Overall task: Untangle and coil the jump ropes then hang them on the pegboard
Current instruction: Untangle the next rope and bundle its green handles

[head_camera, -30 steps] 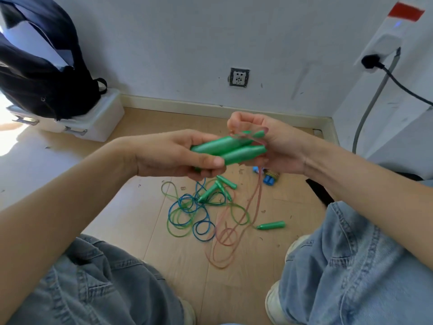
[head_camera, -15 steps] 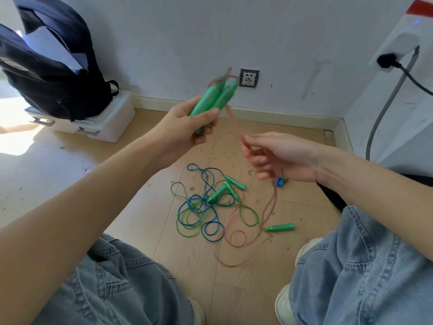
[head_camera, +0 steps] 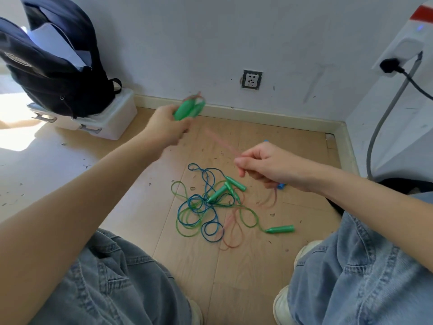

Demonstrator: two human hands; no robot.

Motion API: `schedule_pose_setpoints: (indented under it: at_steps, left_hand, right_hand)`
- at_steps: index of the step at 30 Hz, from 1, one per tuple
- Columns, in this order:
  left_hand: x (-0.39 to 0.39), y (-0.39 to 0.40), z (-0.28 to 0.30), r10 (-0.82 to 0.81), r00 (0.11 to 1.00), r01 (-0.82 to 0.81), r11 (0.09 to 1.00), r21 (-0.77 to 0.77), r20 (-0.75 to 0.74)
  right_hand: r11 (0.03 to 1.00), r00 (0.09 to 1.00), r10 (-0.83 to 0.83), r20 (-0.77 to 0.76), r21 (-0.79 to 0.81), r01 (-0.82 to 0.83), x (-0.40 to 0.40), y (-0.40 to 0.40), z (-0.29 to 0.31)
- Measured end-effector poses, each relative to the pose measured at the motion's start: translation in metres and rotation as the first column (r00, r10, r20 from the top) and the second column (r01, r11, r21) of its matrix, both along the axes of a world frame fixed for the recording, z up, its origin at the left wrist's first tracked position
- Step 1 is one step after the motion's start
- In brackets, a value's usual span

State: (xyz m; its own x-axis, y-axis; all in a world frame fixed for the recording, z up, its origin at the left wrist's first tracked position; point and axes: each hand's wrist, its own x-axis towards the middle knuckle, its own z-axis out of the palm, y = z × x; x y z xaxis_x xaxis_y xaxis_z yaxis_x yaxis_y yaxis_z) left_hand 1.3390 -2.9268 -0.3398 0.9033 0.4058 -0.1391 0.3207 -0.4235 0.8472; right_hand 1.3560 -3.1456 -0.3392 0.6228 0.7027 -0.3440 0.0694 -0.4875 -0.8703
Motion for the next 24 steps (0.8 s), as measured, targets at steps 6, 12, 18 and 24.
schedule_pose_setpoints:
  at_steps: [6, 12, 18, 24]
  left_hand:
    - [-0.02, -0.012, -0.026, -0.308, 0.796, 0.585, 0.613, 0.531, -0.522]
    - [-0.038, -0.062, -0.017, -0.693, 0.434, 0.881, 0.193, 0.432, -0.575]
    - [-0.047, -0.069, 0.014, -0.844, 0.533, 0.724, 0.491, 0.484, 0.058]
    - [-0.042, -0.063, 0.013, -0.704, 0.675, 0.673, 0.71, 0.205, 0.222]
  right_hand:
    - [0.954, 0.96, -0.199, -0.198, 0.184, 0.235, 0.019, -0.01, 0.017]
    - [0.929, 0.923, -0.367, 0.116, -0.005, 0.37, 0.03, -0.015, 0.011]
    - [0.922, 0.98, -0.11, 0.165, -0.352, 0.163, 0.021, -0.02, -0.001]
    - [0.897, 0.977, 0.053, -0.208, -0.42, -0.138, 0.019, -0.021, -0.001]
